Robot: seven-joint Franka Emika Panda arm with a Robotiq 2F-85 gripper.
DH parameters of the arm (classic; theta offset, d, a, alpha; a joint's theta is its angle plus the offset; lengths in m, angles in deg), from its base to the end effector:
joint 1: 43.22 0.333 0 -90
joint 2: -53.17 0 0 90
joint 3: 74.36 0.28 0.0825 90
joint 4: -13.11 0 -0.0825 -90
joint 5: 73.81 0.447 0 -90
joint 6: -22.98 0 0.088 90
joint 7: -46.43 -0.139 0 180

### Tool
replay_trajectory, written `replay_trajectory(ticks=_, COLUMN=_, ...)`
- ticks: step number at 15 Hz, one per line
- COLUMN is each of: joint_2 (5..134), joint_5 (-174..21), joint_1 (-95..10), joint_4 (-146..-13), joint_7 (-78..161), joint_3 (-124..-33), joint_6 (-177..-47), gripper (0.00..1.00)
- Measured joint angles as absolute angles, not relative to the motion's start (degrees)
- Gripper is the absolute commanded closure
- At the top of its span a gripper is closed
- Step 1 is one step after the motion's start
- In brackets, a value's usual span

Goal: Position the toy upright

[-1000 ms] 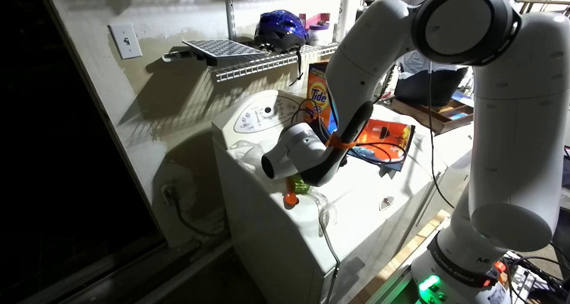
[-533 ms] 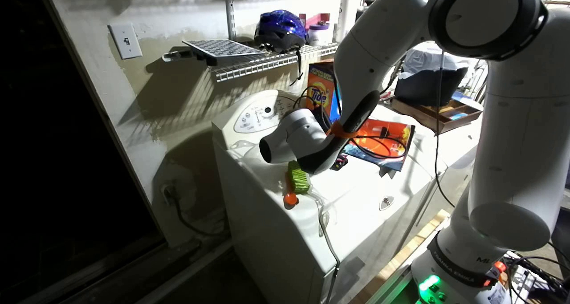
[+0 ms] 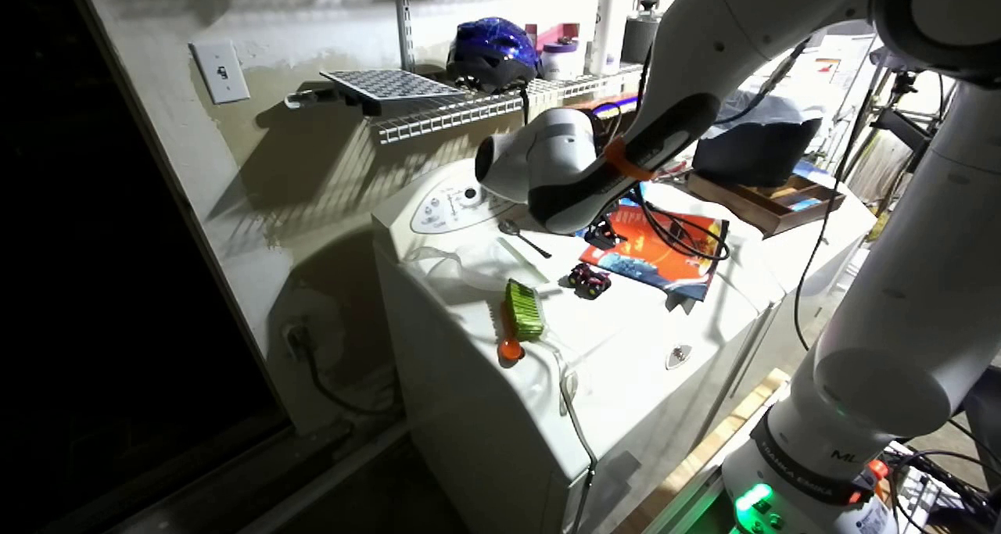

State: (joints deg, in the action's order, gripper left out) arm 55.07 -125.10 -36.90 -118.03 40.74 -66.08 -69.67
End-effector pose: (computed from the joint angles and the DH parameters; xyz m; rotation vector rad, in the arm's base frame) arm 0.4969 0.0212 0.2390 2.0600 0.5797 -0.5845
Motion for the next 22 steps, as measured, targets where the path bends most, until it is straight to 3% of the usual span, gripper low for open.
replay_trajectory(ticks=12, joint_2=40.3, joint_5=-99.5, joint_1=-41.6, joint_4=-124.2, joint_7=46.0, joint_3=-75.6, joint_6=-83.4, gripper=0.00)
replay_trajectory(ticks=18, joint_2=36.4, joint_5=-87.7, joint_1=-42.6, joint_4=-127.9, joint_7=46.1, joint_3=-78.2, joint_6=-95.0, gripper=0.00)
replay_trajectory(ticks=22, joint_2=36.4, joint_5=-87.5, joint_1=-42.9, joint_4=-128.1, joint_7=46.1, joint_3=-77.9, joint_6=-95.5, gripper=0.00)
